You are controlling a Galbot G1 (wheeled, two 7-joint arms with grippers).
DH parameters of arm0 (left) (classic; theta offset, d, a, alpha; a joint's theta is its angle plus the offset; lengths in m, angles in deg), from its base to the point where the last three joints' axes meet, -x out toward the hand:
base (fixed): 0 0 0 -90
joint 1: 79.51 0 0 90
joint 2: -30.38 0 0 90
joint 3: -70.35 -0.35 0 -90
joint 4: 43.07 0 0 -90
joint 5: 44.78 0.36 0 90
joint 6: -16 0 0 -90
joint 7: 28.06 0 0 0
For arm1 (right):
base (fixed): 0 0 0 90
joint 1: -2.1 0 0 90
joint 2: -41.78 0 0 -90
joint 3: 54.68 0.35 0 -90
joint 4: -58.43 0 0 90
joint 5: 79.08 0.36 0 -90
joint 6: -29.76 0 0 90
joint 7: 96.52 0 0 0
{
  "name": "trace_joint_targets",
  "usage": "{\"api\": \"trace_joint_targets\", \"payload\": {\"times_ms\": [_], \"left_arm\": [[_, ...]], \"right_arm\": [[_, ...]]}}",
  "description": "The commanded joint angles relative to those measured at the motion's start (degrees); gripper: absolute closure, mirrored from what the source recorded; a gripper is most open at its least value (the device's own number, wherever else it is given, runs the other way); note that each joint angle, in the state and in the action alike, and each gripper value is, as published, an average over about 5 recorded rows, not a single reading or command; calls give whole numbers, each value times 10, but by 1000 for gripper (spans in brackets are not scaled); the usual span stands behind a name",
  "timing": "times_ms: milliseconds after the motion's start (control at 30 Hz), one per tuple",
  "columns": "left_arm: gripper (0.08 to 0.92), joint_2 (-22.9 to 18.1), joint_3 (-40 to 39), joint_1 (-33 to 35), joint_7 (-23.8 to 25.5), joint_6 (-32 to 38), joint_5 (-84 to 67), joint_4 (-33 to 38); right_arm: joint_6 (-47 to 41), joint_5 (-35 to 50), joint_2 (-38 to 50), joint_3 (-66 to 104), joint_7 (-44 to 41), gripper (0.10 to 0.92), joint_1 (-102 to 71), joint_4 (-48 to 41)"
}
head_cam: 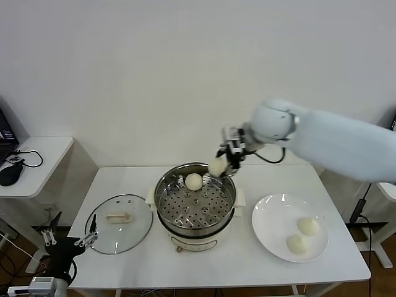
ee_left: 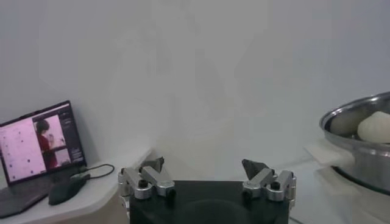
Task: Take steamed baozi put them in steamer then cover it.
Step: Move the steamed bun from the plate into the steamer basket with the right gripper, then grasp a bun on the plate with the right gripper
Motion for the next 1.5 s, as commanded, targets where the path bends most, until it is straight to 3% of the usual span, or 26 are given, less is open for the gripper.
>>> {"api": "trace_joint_targets", "payload": {"times_ms": [33,567,933,1167,1500], "left_arm": [[177,-3,7,2,0,-1,0,7],[177,-12,11,2,0,0,0,11],[177,-10,11,0,0,0,0,11],[177,-9,10,0,0,0,0,11],[177,-6,4,-2,1,0,-1,10]], "right_arm": [[-60,49,-170,-19,76,389,-66,-84],[-72,29,-236,-18,100,385,-119,-153],[-78,35,-222,-21,71,371,-104,-135],[-49,14,-148,-22,-21,222,-33,-73],[40,-51,69,-33,-131,202,63,61]]}}
